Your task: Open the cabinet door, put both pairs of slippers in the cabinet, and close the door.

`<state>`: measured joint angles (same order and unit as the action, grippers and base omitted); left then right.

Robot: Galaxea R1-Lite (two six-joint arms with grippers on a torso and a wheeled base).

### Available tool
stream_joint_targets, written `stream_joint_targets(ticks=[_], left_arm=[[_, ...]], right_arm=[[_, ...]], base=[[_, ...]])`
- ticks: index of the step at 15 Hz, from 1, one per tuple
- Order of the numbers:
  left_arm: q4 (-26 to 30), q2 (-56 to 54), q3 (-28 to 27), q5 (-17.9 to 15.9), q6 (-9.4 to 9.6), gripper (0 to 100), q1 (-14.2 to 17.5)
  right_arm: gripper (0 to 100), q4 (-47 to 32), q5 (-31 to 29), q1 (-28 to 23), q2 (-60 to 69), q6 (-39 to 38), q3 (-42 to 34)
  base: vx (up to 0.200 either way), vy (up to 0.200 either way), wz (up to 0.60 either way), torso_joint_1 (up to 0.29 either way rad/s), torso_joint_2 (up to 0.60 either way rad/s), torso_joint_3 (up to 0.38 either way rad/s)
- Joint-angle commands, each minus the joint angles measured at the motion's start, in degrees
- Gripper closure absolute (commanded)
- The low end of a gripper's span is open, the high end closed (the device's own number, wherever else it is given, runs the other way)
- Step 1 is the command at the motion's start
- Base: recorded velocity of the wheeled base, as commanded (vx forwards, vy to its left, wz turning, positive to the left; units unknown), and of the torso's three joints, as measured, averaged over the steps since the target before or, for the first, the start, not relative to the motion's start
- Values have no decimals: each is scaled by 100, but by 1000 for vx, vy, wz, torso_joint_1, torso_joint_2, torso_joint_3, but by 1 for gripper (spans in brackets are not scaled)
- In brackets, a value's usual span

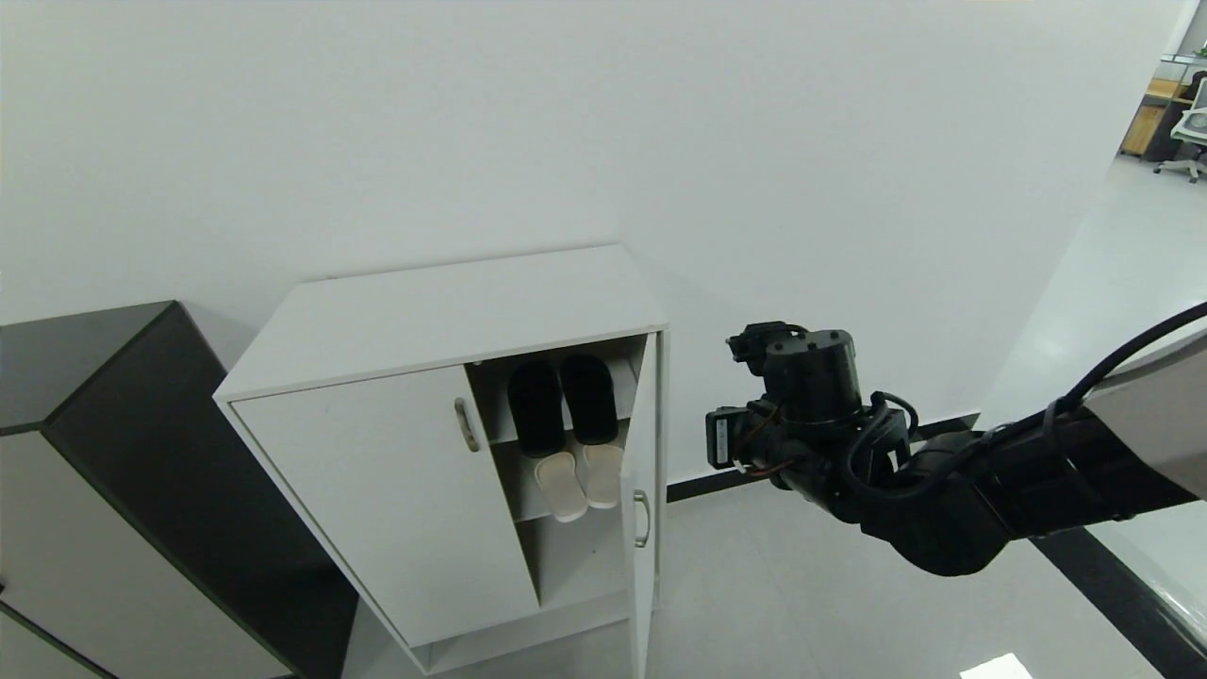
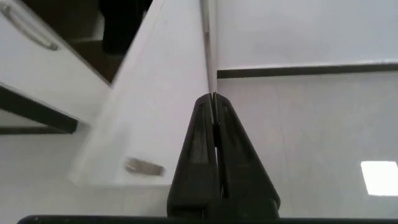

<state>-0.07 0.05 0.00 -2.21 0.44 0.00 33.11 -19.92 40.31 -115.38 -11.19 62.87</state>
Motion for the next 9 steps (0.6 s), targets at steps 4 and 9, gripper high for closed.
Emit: stream_joint_targets(ticks=[4, 9], left_arm=[[-1, 4, 0, 1, 0, 100, 0], [-1, 4, 0, 1, 0, 100, 0]], right_arm=[[100, 257, -3, 231, 60, 108, -301], [100, 837, 164, 328, 34, 328, -627]], base=[[0, 0, 0, 0, 0, 0], [0, 0, 120, 1, 0, 0]])
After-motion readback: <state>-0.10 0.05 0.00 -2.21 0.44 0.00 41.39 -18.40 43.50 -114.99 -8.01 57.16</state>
